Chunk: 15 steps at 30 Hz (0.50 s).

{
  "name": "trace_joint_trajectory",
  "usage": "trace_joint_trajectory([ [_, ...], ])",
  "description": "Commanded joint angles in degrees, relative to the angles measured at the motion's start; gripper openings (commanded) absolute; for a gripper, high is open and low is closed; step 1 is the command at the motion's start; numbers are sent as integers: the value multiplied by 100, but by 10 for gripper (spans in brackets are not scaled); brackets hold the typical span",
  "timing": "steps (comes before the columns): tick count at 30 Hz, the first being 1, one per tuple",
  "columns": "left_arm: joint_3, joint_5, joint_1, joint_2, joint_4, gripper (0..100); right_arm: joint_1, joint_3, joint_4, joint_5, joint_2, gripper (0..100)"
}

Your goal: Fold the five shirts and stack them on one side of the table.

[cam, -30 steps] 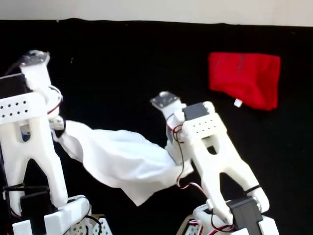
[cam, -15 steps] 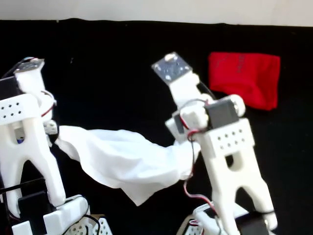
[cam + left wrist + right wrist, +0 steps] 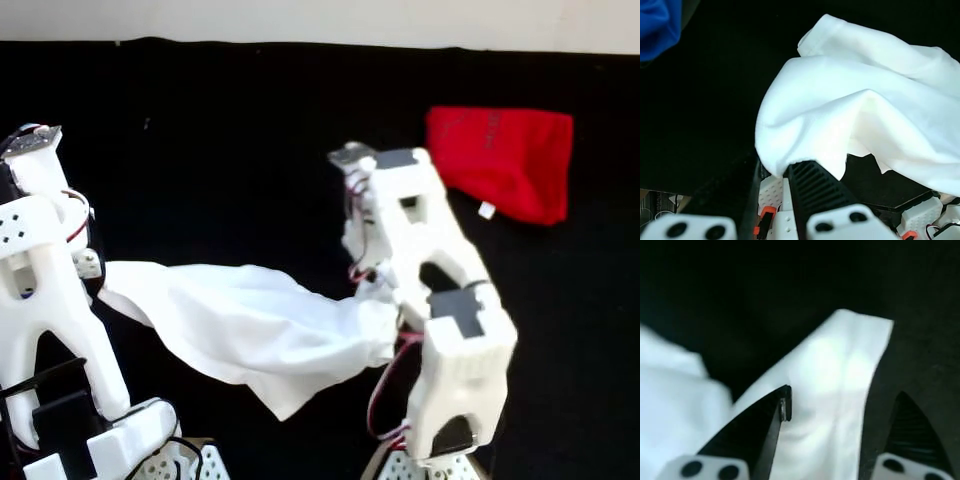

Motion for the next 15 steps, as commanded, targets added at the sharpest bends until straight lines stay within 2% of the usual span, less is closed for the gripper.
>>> trace_joint_trajectory([
  [1,-48,-44,-31,-171,35,9,154,-356,-22,-26,330,311],
  [6,-48,-44,-31,-136,35,9,-31,-391,-84,-26,673,279],
  [13,4,-44,-22,-119,-220,9,-66,-426,-576,-26,699,19],
  [15,4,-44,13,-119,-281,9,57,-629,-532,-53,699,10],
])
